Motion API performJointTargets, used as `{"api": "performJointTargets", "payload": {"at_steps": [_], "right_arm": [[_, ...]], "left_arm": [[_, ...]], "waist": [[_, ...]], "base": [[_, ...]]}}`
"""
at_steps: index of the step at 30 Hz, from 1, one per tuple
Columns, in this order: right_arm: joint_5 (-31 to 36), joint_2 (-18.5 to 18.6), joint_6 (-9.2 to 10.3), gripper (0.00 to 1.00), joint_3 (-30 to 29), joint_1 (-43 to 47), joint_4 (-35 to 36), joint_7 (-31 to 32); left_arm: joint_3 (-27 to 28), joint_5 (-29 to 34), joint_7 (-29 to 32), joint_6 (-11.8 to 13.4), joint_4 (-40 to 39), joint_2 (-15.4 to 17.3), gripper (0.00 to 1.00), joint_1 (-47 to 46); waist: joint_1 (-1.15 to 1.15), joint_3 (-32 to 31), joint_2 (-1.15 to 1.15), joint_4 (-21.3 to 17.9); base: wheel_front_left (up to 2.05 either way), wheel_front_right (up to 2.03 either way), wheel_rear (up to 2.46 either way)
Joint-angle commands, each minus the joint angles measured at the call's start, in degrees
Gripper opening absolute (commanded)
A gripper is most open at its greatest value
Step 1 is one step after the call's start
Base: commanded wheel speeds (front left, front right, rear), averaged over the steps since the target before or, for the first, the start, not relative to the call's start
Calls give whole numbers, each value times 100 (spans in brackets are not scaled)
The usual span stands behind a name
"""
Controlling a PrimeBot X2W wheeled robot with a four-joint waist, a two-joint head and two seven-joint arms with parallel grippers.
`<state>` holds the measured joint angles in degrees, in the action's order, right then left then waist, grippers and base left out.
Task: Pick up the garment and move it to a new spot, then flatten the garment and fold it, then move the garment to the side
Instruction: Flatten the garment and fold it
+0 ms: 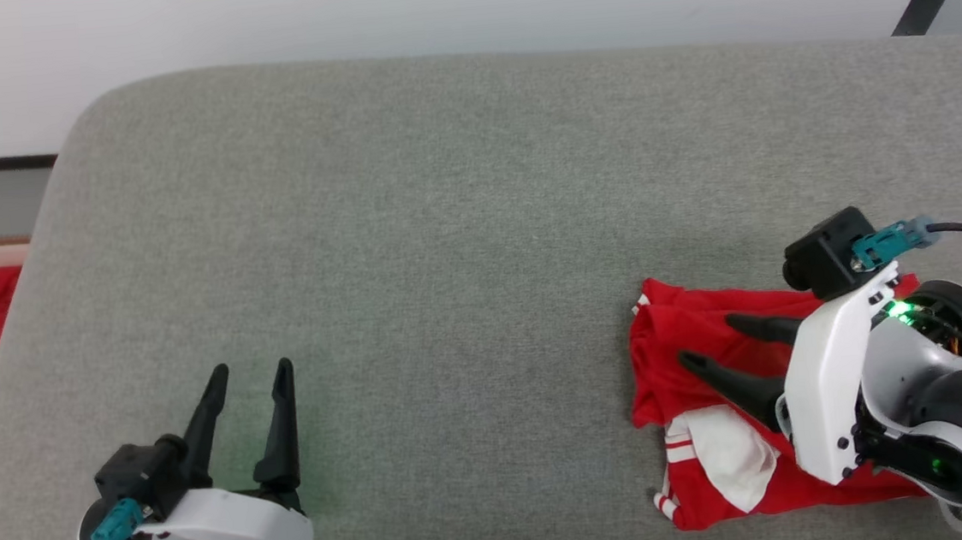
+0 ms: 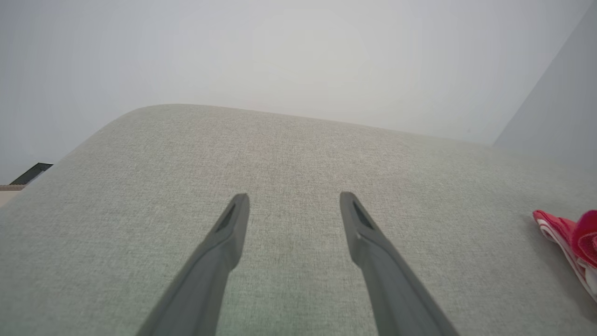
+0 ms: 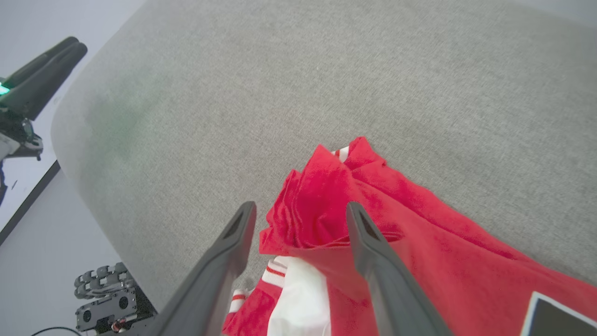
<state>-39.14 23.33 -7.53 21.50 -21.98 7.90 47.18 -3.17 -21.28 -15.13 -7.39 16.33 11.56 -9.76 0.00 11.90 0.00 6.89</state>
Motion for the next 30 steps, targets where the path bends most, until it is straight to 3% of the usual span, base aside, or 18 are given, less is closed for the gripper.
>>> {"api": "performJointTargets", "payload": {"at_steps": [1,8,11,16,30], "right_arm": [[-39,31,9,100,-26,-52,-14,-74],[254,356,9,100,-315,-33,-302,-973],[385,624,9,100,-532,105,-725,-1521],[459,772,9,100,-952,303,-1402,-2369],[554,489,9,100,-1510,1021,-1706,-4243]], "left_arm": [[17,-30,3,-15,18,37,100,-25],[-63,-96,3,-15,117,135,100,-107],[-74,-166,3,-15,194,165,100,-150],[-54,-230,3,-14,342,263,100,-194],[292,-164,3,-14,277,347,100,209]], "waist": [[0,-70,0,-66],[0,-315,0,-274],[0,-393,0,-366],[0,-479,0,-494],[0,-754,0,-758]], "base": [[0,0,0],[0,0,0],[0,0,0],[0,0,0],[0,0,0]]}}
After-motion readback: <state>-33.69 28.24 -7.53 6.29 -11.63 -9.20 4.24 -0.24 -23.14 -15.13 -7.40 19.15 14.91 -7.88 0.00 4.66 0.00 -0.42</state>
